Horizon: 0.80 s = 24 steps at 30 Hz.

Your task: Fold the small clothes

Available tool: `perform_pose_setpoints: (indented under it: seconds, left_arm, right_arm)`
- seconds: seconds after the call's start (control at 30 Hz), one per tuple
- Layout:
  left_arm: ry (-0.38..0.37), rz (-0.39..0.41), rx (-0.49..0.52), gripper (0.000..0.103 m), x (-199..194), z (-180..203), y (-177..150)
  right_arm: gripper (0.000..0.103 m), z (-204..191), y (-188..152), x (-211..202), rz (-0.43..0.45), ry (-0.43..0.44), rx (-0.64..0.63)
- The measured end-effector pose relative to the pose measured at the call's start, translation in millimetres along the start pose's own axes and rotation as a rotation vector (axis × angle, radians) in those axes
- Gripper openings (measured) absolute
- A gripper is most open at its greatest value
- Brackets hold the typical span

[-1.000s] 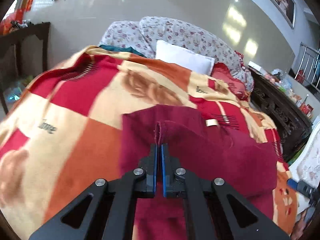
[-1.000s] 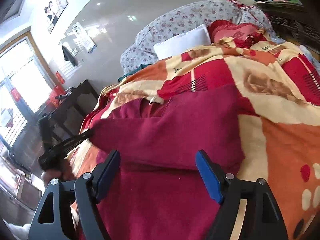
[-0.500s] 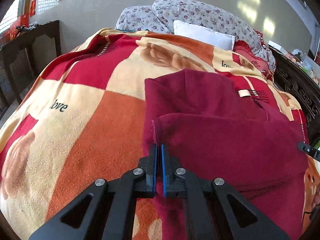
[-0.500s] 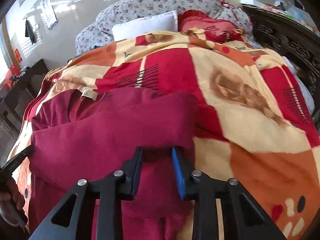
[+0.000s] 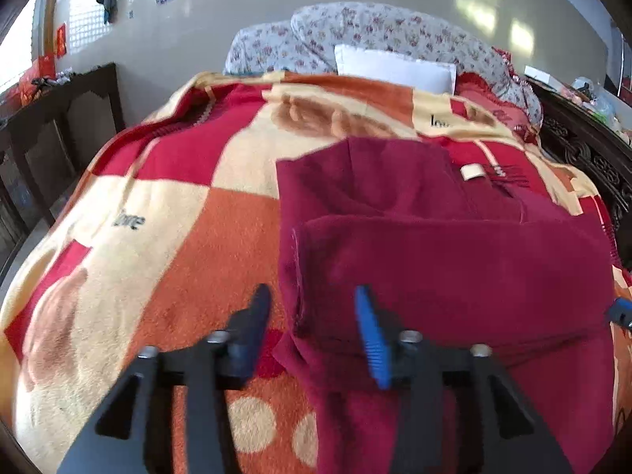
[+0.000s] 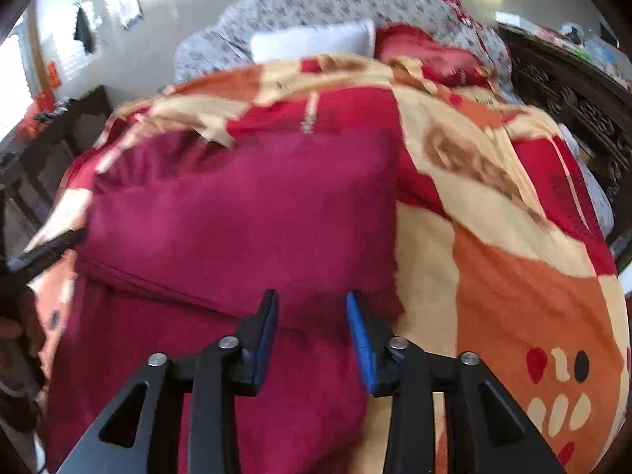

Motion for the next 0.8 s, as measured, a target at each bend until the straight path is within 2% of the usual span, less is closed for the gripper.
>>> perform_pose_setpoints:
  seconds: [0.13, 0.27, 0.4, 0.5, 0.7, 0.77, 0.8]
  left_arm:
    - [0.016, 0.037, 0.035, 0.060, -8, 9, 6]
    - [0.028, 0.032, 0.048, 0.060, 1, 14, 11]
    - [0.034, -0.008, 0.053, 0.060, 25, 17, 13]
    - [0.044, -0.057, 0.061, 0.061, 44, 17, 9]
    - [0.040, -0.084, 0.063, 0.068, 40, 17, 4]
    - [0.023, -0.090, 0.057, 0.069, 33, 16, 0]
    - [0.020, -0.087, 0.055, 0.071, 28, 15, -3]
  right_arm:
    - [0.049, -12, 15, -9, 0.055, 0.045, 0.023]
    - [0.050, -14, 33, 11, 0.061, 0.025, 0.041]
    - [0.049, 5, 44, 47, 0.021, -0.048, 0.089]
    - [0.049, 13, 49, 58, 0.010, -0.035, 0.111]
    - [0.051, 12, 32, 23, 0.001, -0.003, 0.075]
    - [0.061, 12, 18, 8, 0.011, 0.001, 0.060]
    - [0.063, 12, 11, 5, 0.008, -0.004, 0.058]
Point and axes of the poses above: each gripper's, at about its wrist camera, not at the fingertips, and x roughly the way its jaws point, z to its right, y to its top, the point moved 3 cm from there along x, roughly the way its jaws point, and after that the axes turned 10 degrees about -y, right-handed, at the moved point
